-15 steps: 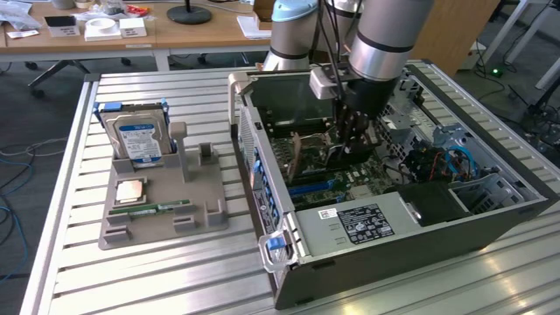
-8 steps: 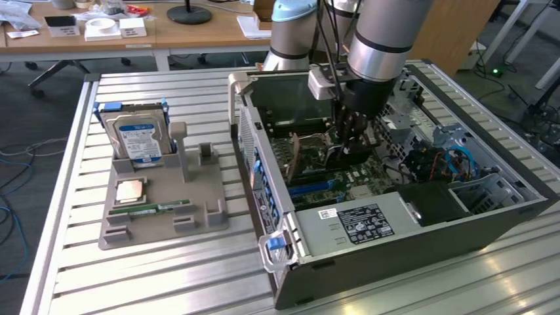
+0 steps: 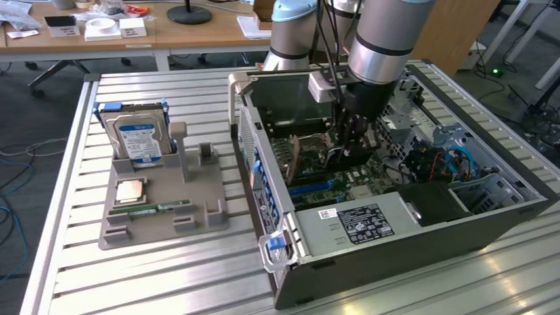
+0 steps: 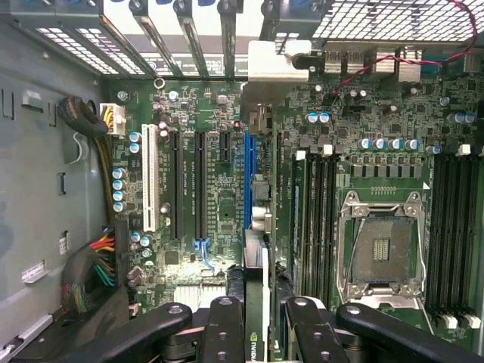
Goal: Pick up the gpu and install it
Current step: 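Insert the gpu into the slot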
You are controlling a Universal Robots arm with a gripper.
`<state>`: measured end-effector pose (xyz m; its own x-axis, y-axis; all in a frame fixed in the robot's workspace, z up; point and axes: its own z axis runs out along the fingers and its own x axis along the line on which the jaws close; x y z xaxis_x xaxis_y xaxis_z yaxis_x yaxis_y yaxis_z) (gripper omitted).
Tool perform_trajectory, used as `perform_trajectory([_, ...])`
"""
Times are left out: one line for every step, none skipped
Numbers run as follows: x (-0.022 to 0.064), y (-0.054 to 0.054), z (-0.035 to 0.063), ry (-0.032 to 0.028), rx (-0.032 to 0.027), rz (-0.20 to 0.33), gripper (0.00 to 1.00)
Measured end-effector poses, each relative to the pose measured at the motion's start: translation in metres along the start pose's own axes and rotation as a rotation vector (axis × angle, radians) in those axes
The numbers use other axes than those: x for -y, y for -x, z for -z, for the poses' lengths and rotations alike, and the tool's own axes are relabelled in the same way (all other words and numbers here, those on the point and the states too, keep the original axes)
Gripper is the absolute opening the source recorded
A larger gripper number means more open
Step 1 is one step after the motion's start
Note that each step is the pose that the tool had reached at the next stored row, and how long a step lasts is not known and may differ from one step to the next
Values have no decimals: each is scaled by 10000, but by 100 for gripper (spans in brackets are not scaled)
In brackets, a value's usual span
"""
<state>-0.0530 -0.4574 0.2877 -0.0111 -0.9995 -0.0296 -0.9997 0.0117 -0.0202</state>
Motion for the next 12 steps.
perform_trajectory([-2, -1, -9, 0, 1, 0, 26])
perform_trajectory([-6, -1, -20, -1, 1, -1, 26])
perform_trajectory([-9, -2, -27, 0, 1, -1, 26])
perform_trajectory([-12, -2, -35, 0, 0, -1, 26])
perform_trajectory([-14, -2, -42, 0, 1, 0, 26])
perform_trajectory([-15, -3, -45, 0, 0, 0, 26])
perform_trajectory([-15, -3, -45, 1, -1, 1, 26])
perform_trajectory([-15, -3, -45, 1, -2, 1, 26])
perform_trajectory([-15, -3, -45, 1, -1, 0, 26])
perform_trajectory([-19, -3, -46, 0, -1, -2, 26])
perform_trajectory([-26, -2, -47, -1, 1, -3, 26])
perform_trajectory([-36, -2, -47, -1, 2, -2, 26])
